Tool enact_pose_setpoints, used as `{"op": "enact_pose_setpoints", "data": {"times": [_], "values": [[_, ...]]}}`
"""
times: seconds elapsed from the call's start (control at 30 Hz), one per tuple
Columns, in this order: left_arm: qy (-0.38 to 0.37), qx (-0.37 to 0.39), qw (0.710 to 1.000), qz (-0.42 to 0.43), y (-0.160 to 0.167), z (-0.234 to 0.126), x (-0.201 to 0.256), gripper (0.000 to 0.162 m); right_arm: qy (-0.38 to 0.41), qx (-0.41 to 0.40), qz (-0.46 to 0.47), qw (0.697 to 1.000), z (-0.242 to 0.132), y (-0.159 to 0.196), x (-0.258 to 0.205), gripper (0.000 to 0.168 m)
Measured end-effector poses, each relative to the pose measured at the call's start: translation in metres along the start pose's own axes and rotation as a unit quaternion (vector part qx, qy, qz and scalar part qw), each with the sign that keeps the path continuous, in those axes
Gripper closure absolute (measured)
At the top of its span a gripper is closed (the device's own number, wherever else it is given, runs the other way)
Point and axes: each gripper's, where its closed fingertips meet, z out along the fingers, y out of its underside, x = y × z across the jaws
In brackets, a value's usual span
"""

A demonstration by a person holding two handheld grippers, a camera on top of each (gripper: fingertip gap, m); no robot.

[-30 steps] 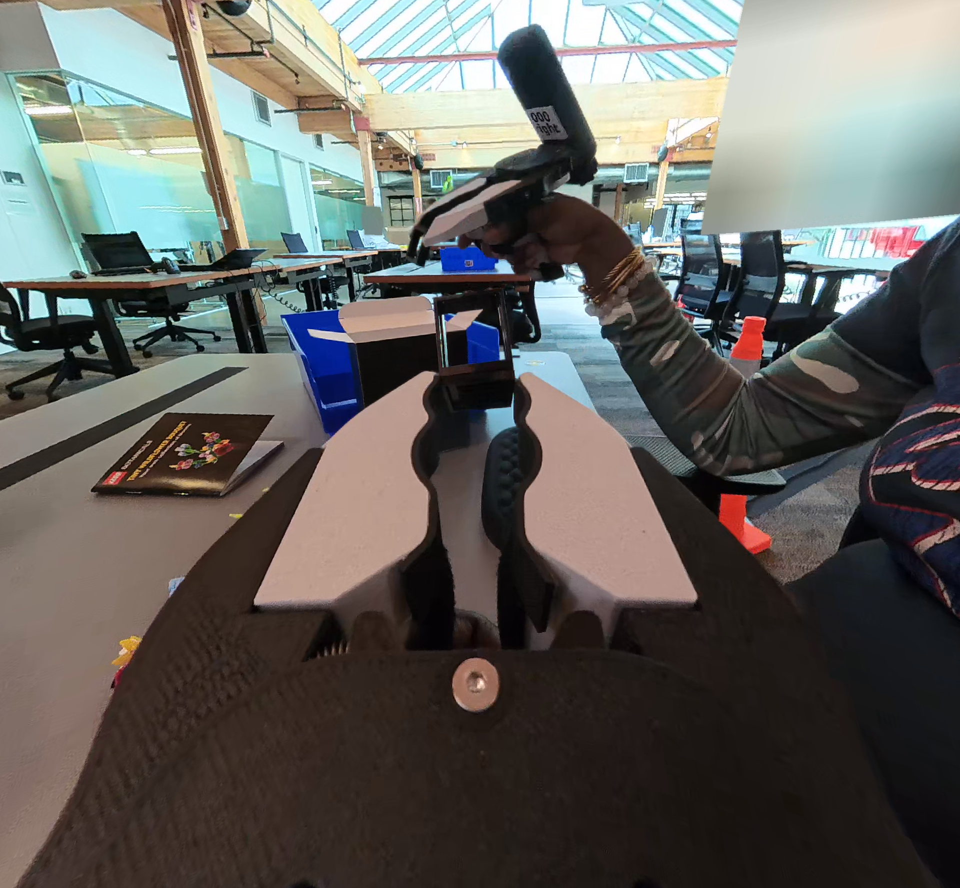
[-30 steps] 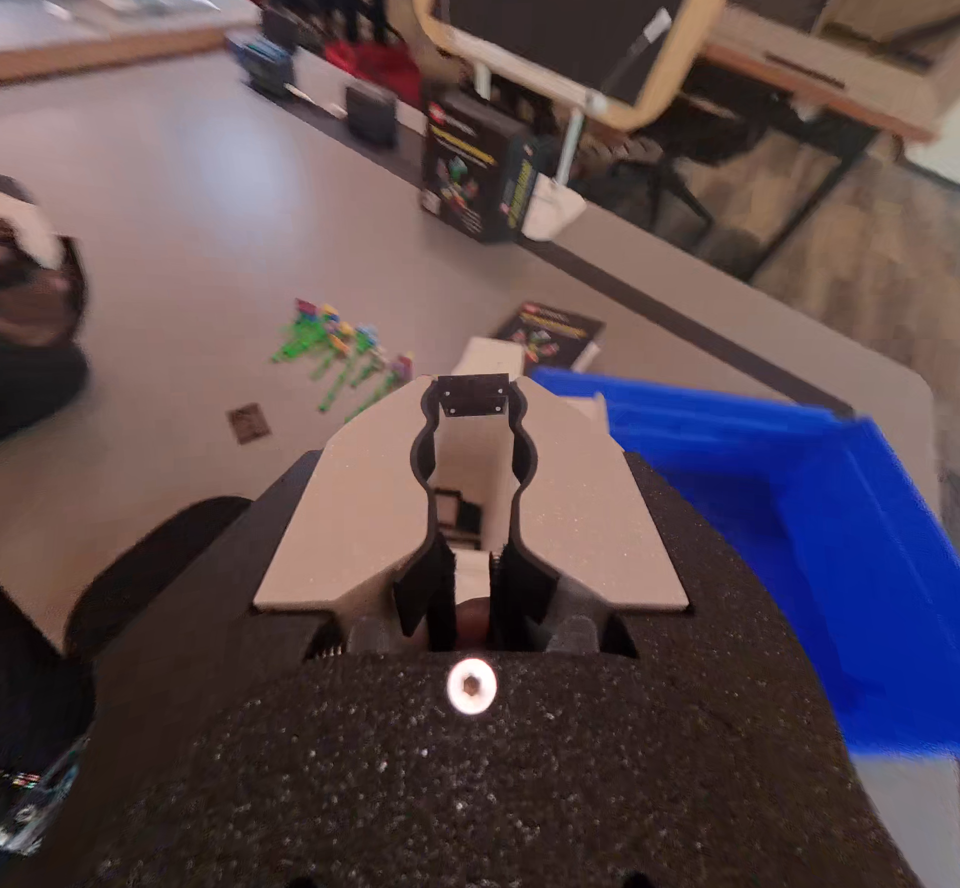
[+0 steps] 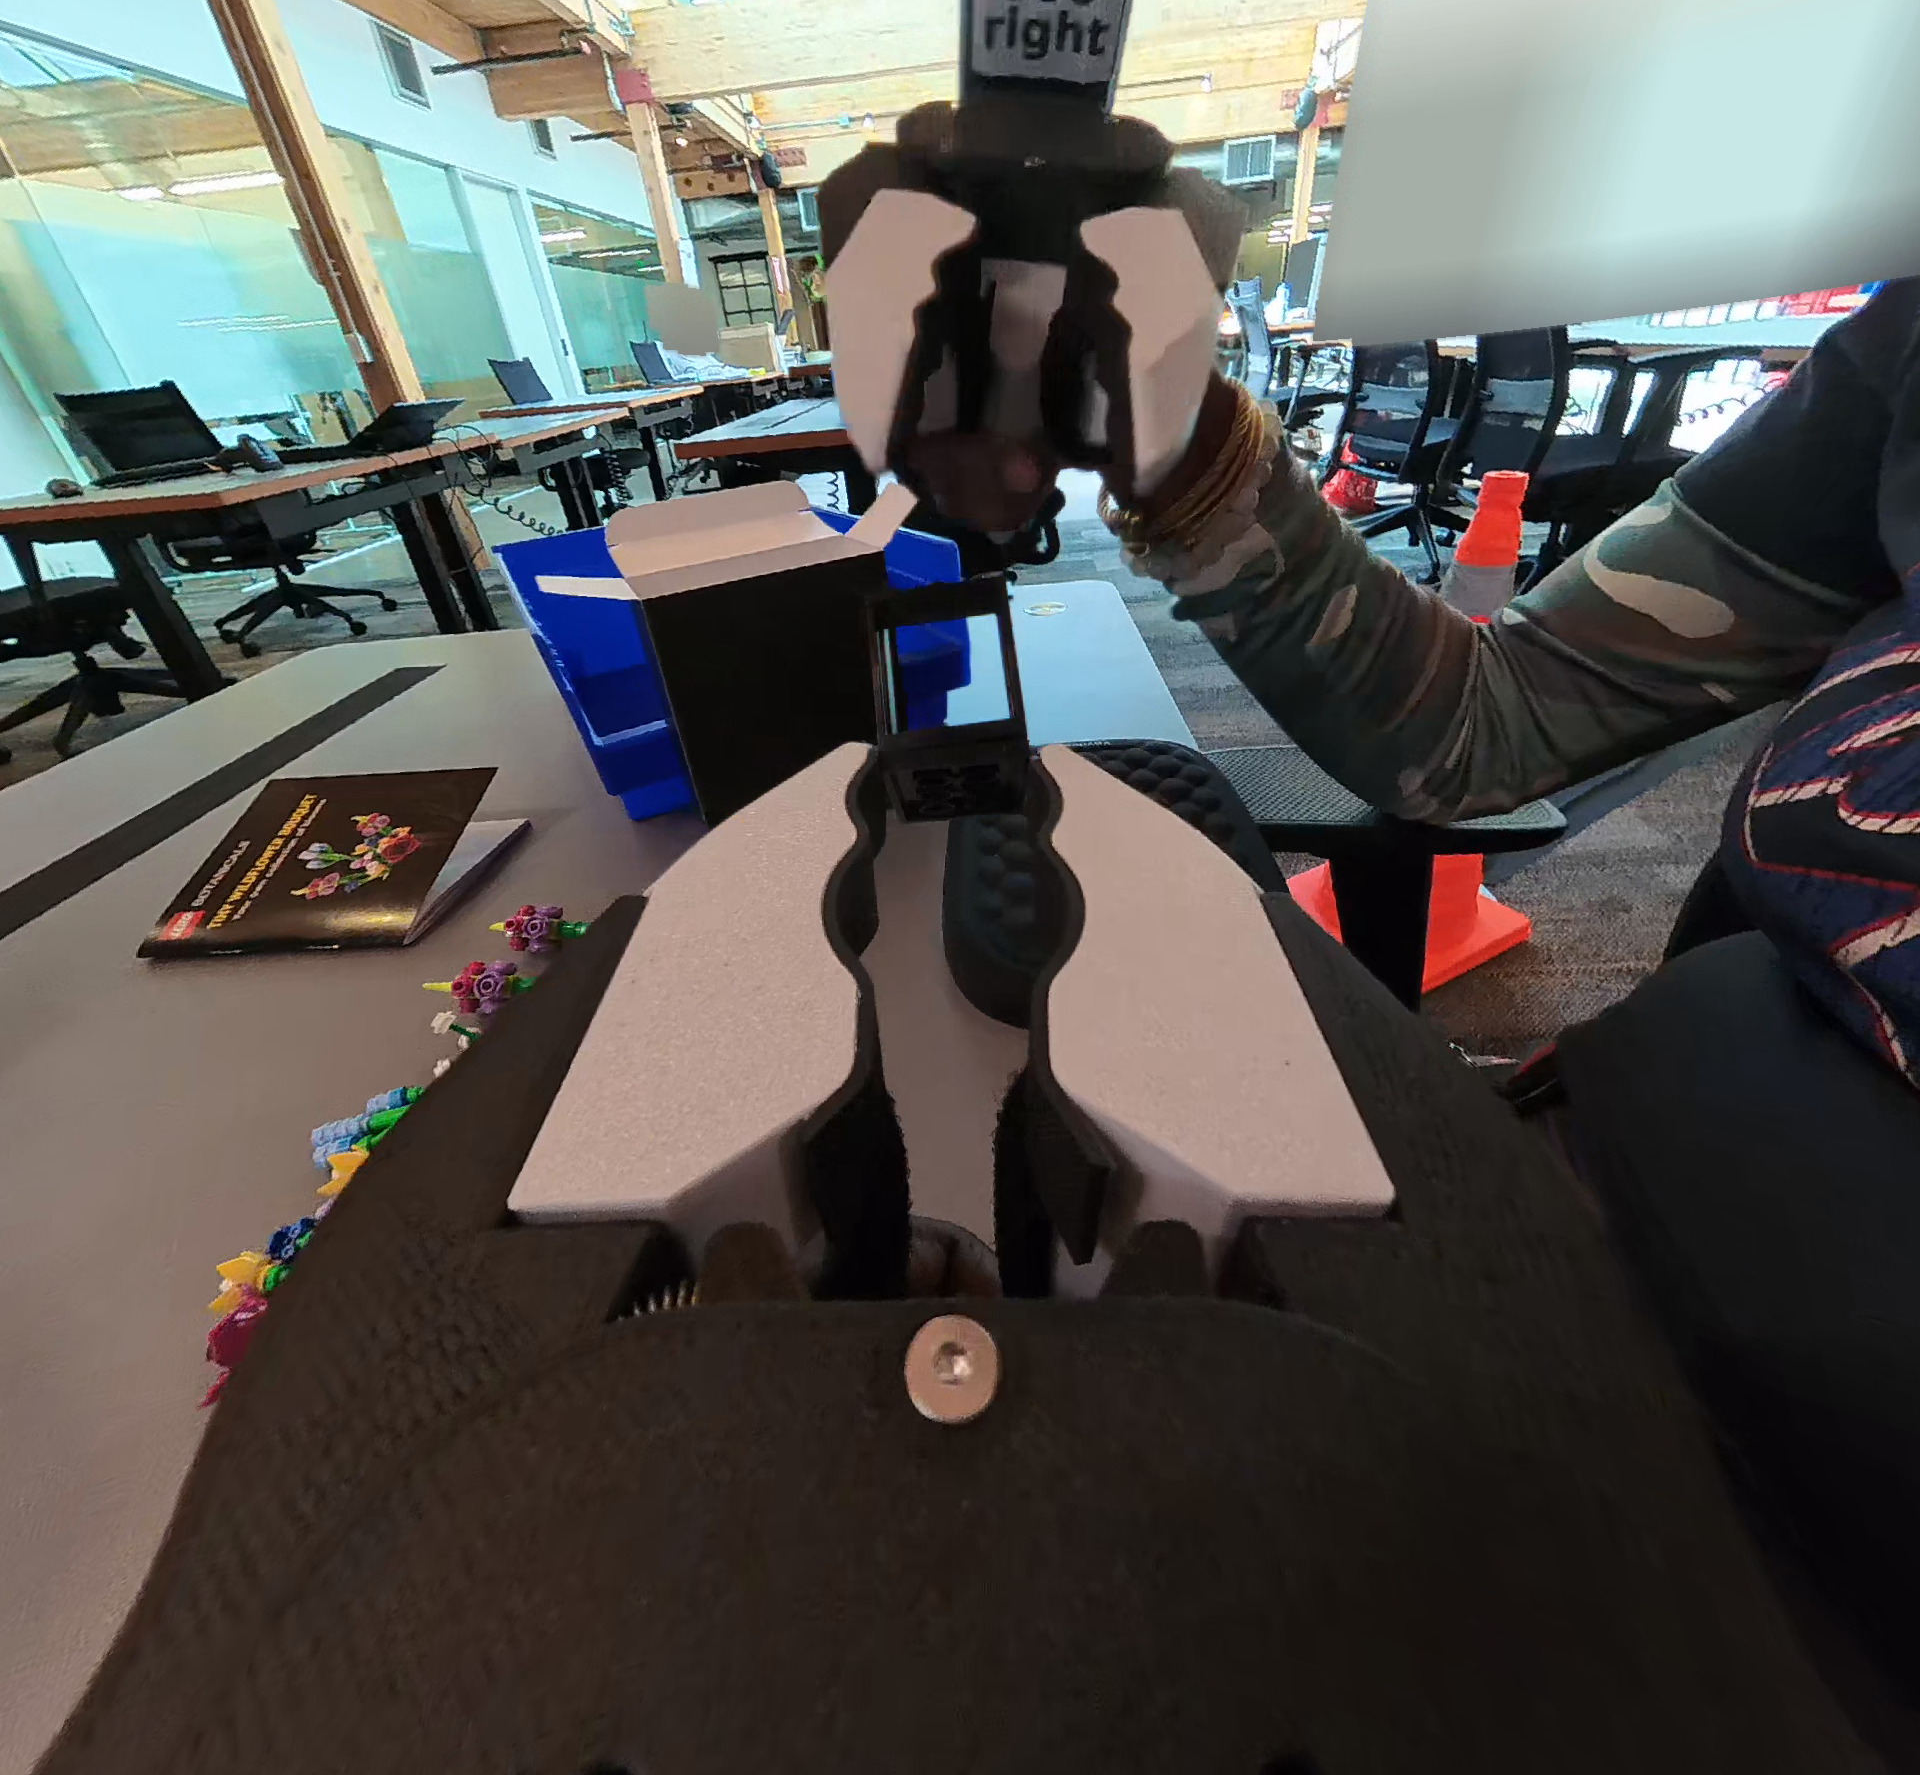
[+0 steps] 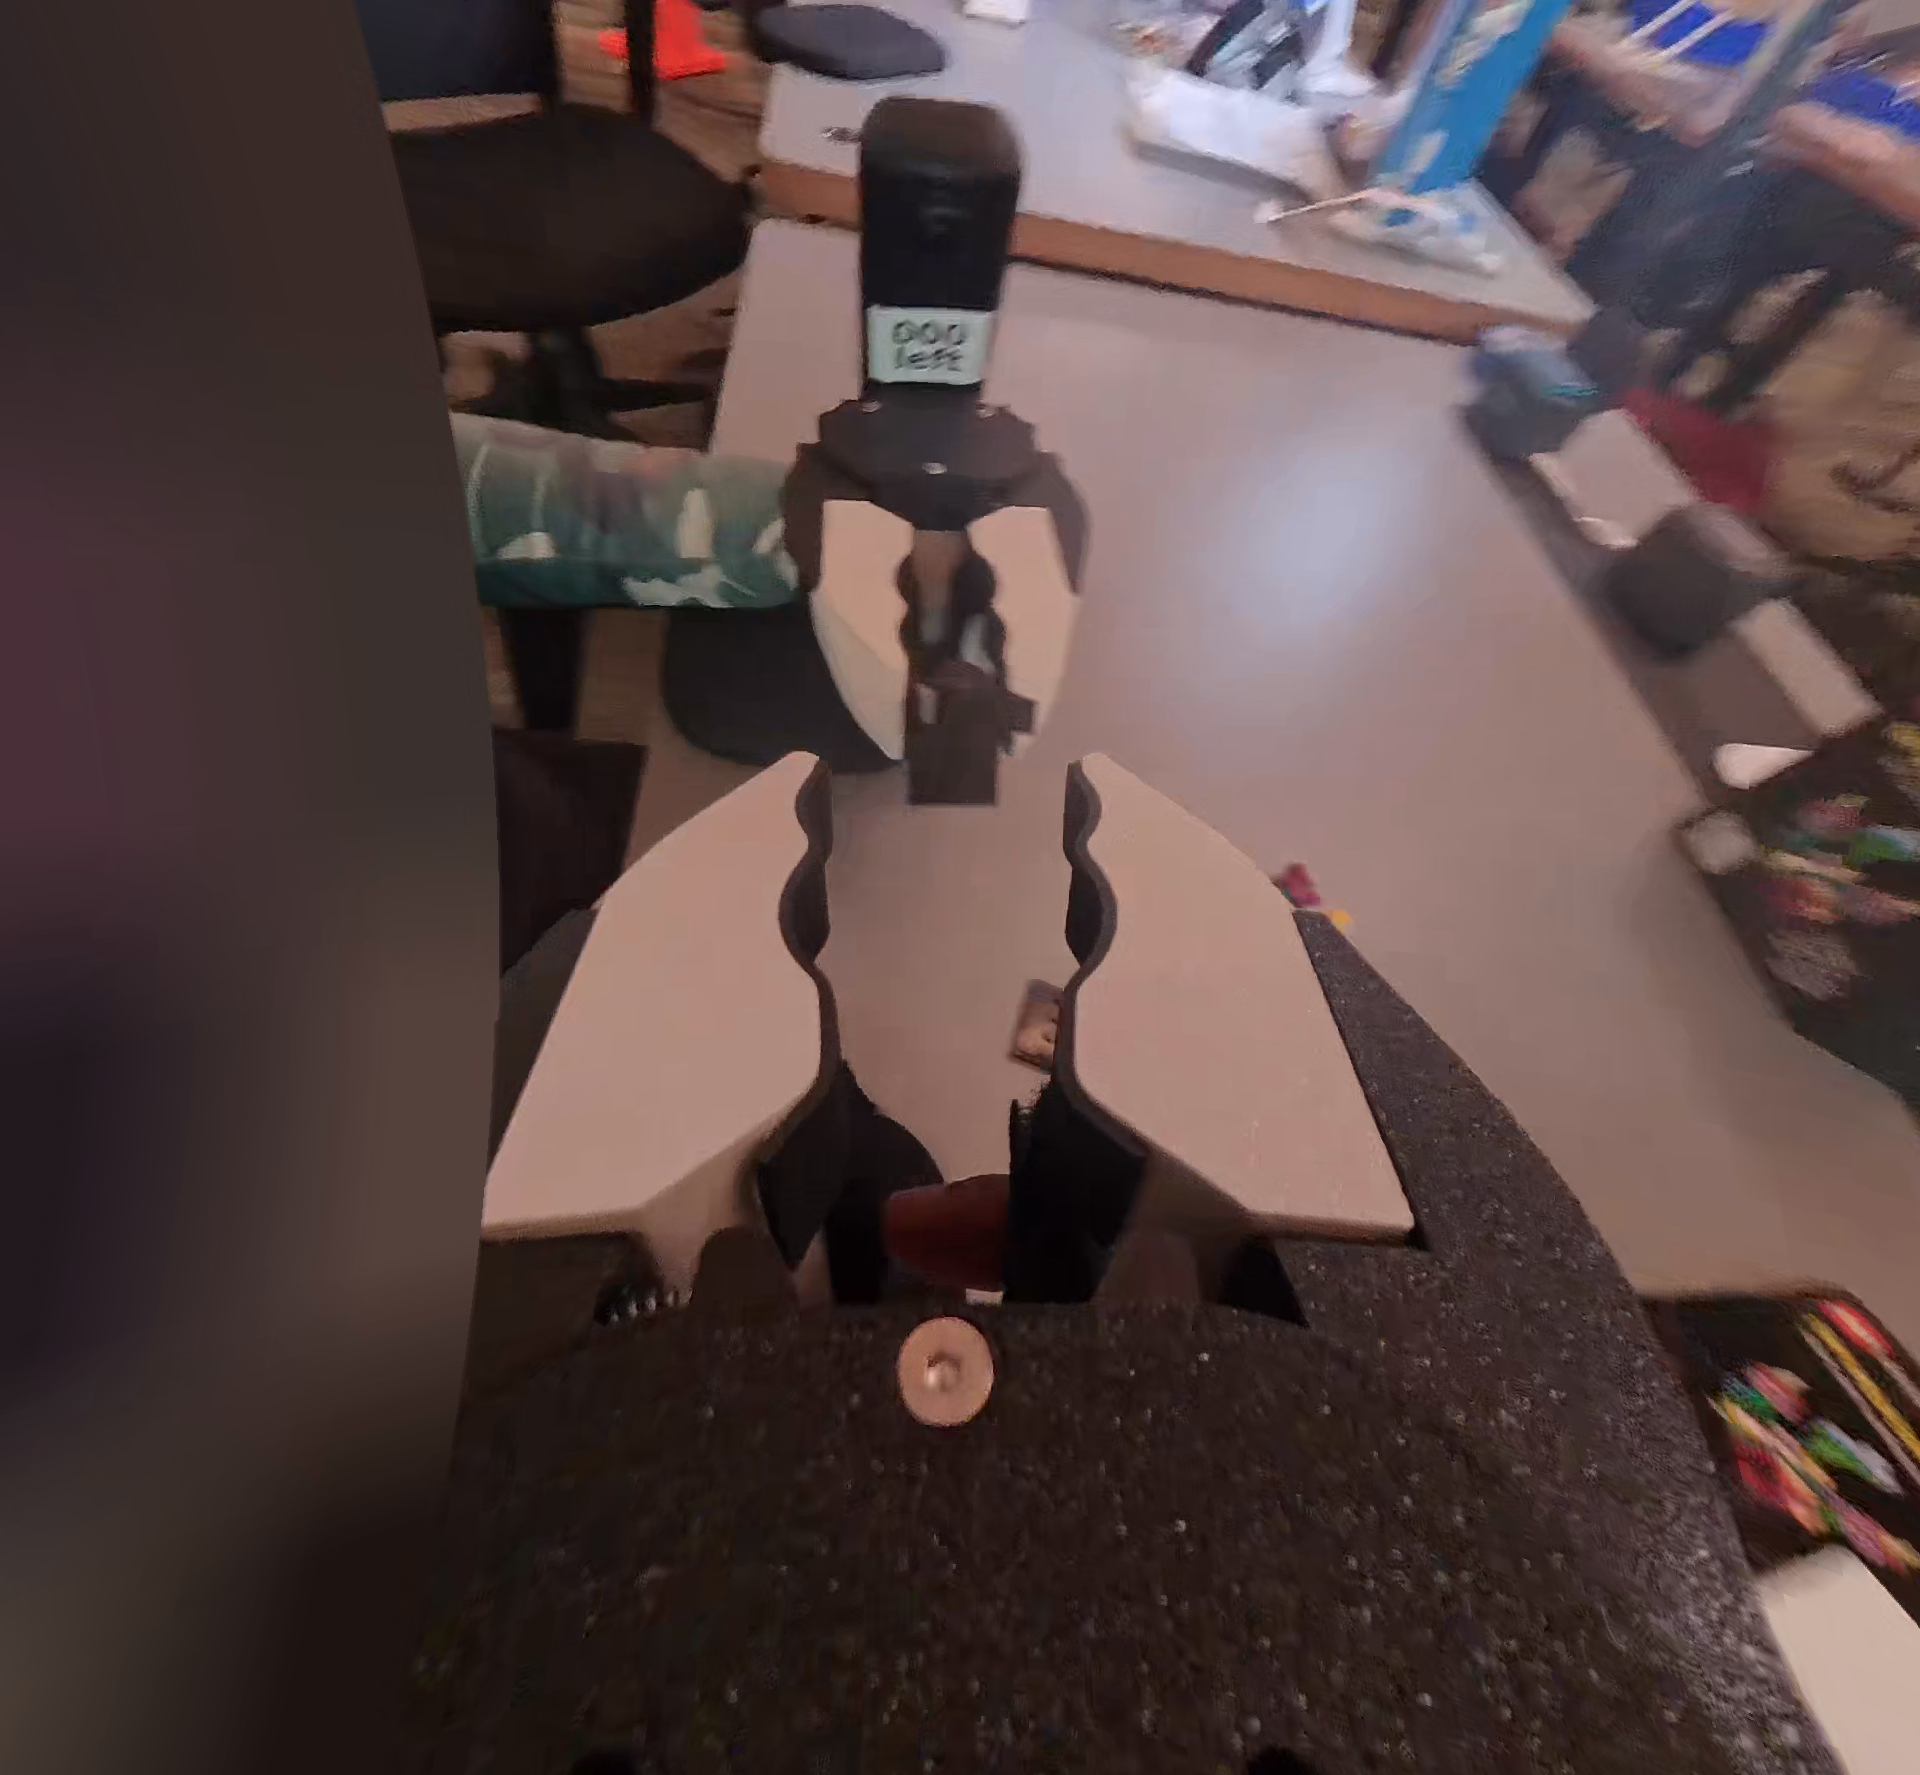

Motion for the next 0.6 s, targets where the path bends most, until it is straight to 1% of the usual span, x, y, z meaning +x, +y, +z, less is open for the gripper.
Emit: {"op": "enact_pose_setpoints", "data": {"times": [0.07,0.13,0.2,0.27,0.33,0.43,0.47,0.5,0.6], "values": [[0.006,-0.005,1.000,0.003,0.002,0.001,0.002,0.136,-0.031,-0.026,0.001,0.999,0.024,0.008,-0.008,0.123],[0.004,-0.020,1.000,0.006,0.007,0.001,0.002,0.136,-0.030,-0.047,0.007,0.998,0.040,0.018,-0.006,0.121],[-0.004,-0.032,0.999,0.011,0.011,0.001,-0.001,0.136,-0.027,-0.044,0.021,0.998,0.043,0.020,-0.001,0.124],[0.008,-0.026,1.000,0.010,0.009,0.002,0.004,0.136,-0.031,-0.023,0.035,0.999,0.041,0.017,0.001,0.130],[0.018,-0.031,0.999,0.013,0.010,0.003,0.007,0.136,-0.023,-0.019,0.037,0.999,0.040,0.018,0.006,0.128],[0.017,-0.050,0.998,0.020,0.017,0.005,0.008,0.136,-0.038,-0.034,0.033,0.998,0.046,0.024,0.001,0.127],[0.019,-0.050,0.998,0.021,0.017,0.005,0.008,0.136,-0.041,-0.042,0.030,0.998,0.048,0.027,0.000,0.131],[0.018,-0.050,0.998,0.023,0.017,0.005,0.008,0.136,-0.048,-0.049,0.026,0.997,0.049,0.029,-0.002,0.141],[0.014,-0.049,0.998,0.026,0.015,0.006,0.007,0.136,-0.050,-0.054,0.025,0.997,0.048,0.029,-0.002,0.143]]}}
